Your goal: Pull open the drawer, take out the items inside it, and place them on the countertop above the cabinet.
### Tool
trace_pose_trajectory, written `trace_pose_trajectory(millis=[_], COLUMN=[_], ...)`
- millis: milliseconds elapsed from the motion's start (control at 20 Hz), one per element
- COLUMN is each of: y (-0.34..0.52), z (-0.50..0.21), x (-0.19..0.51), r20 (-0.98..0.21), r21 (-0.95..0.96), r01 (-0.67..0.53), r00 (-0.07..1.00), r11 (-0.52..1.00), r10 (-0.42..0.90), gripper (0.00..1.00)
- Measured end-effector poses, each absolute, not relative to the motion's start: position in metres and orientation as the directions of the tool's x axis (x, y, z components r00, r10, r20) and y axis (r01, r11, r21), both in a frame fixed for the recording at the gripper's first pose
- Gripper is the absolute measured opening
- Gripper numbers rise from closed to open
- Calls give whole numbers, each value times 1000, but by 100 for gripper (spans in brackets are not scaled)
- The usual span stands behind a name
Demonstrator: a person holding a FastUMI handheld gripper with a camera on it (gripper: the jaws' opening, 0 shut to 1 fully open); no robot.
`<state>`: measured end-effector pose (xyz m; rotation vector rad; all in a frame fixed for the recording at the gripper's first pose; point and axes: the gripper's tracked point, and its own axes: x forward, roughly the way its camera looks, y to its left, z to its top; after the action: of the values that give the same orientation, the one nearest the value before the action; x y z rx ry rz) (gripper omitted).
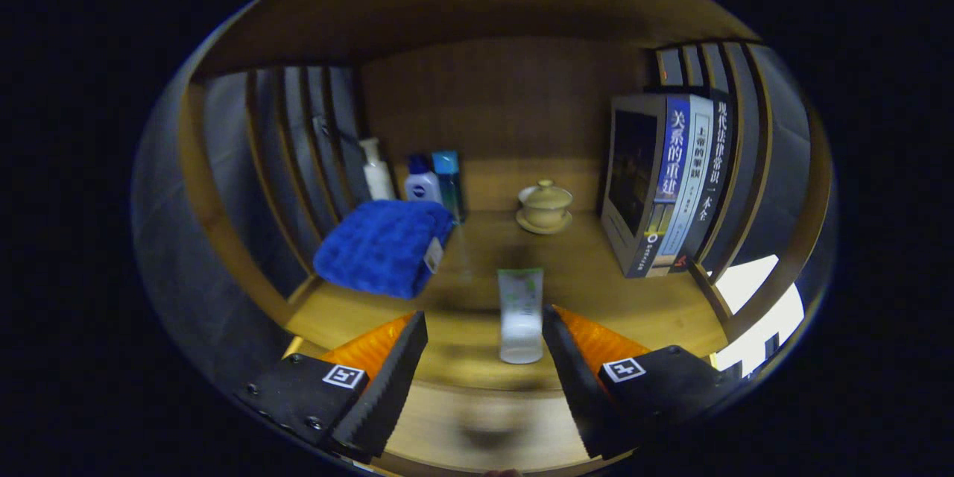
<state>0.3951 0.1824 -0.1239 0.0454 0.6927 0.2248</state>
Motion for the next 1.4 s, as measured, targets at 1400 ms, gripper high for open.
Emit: trace_pose_trajectory(millis=[1400], y=[217], z=[-64], x=[161], r20=[-279], r21=[31], r01=[-280], r00=[919], r11=[959], r10=[277], gripper=[99])
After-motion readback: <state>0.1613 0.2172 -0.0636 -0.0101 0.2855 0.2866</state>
